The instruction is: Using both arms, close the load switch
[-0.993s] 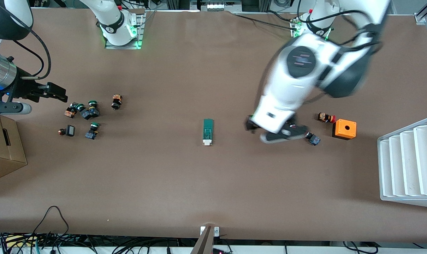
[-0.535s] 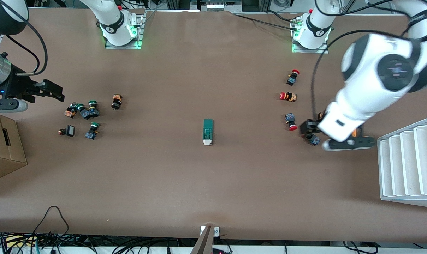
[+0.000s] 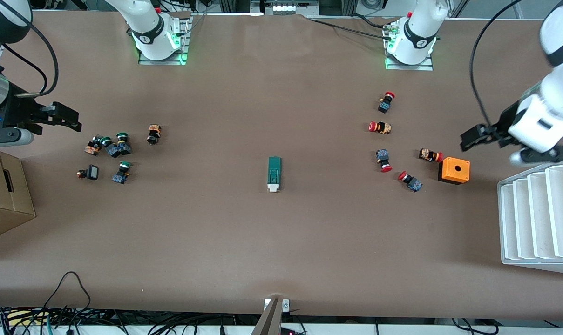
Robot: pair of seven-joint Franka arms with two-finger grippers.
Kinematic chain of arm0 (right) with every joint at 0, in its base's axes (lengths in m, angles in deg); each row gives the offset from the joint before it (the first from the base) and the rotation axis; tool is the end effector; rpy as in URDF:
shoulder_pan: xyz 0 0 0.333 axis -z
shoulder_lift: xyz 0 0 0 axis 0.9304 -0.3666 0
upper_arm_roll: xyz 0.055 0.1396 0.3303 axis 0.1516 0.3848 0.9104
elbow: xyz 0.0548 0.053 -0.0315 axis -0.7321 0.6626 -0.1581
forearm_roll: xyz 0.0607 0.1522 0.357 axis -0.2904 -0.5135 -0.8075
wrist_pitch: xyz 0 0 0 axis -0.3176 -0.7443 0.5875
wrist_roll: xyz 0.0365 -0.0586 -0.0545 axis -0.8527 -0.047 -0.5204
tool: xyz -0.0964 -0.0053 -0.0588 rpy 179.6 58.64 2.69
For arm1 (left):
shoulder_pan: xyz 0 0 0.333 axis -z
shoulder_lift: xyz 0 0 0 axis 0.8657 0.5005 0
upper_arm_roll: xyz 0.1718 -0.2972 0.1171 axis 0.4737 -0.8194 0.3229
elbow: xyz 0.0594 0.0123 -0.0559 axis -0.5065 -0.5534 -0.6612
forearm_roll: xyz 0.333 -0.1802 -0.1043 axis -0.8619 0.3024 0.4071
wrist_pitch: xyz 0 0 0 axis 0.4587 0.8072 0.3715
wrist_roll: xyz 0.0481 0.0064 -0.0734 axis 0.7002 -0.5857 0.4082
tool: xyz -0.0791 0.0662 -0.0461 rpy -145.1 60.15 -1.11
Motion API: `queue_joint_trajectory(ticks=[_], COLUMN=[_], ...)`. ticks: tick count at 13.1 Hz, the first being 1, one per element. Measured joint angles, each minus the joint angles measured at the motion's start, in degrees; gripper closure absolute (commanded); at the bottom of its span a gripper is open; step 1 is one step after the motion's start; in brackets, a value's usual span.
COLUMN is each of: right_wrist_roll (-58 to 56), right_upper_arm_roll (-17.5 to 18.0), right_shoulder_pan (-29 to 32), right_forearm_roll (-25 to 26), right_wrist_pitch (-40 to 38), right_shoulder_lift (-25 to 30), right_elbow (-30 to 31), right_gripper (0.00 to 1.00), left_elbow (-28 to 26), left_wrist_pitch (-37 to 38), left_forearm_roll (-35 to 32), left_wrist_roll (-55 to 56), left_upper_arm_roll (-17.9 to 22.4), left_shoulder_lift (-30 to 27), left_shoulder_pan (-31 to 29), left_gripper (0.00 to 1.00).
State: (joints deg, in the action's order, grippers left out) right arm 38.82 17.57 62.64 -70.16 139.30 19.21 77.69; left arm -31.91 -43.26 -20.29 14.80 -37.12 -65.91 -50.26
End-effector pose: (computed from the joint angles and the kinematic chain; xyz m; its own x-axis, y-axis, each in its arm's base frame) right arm 0.5885 0.0137 0.6175 0.9950 0.0926 -0.0373 0.0923 -0.9957 -0.0100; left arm 0.5920 -0.0335 0.6190 0.9933 0.1152 -0.0061 0.1153 -0.9930 0.0241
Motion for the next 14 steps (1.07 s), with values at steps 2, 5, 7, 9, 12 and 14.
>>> queue_joint_trajectory(ticks=[2, 5, 7, 9, 12, 14], right_wrist_roll=[0.0, -0.01, -0.1, -0.43, -0.47, -0.48], right_upper_arm_roll=[-0.3, -0.59, -0.53, -0.51, -0.37, -0.36], right_shoulder_pan=[0.09, 0.32, 0.28, 0.26, 0.13, 0.06], right_forearm_roll=[0.0, 0.0, 0.0, 0.0, 0.0, 0.0], right_wrist_pitch=[-0.02, -0.02, -0.02, -0.04, -0.04, -0.05], right_shoulder_lift=[-0.02, -0.07, -0.09, -0.11, -0.11, -0.12], right_elbow=[-0.51, -0.61, -0.64, -0.65, -0.66, -0.66], right_gripper=[0.01, 0.01, 0.01, 0.01, 0.01, 0.01], left_elbow=[-0.09, -0.14, -0.03, 1.63, 4.2, 4.31], left_wrist_pitch=[2.03, 6.37, 8.7, 11.25, 13.39, 13.49], left_forearm_roll=[0.01, 0.05, 0.06, 0.06, 0.06, 0.06], left_wrist_roll=[-1.48, -1.51, -1.5, -1.49, -1.49, -1.49], left_upper_arm_roll=[1.45, 2.26, 2.26, 2.28, 2.3, 2.3], left_shoulder_lift=[-2.64, -6.11, -7.63, -8.24, -8.6, -8.57], left_shoulder_pan=[0.01, 0.07, 0.28, 0.29, 0.31, 0.32], left_gripper=[0.0, 0.0, 0.0, 0.0, 0.0, 0.0])
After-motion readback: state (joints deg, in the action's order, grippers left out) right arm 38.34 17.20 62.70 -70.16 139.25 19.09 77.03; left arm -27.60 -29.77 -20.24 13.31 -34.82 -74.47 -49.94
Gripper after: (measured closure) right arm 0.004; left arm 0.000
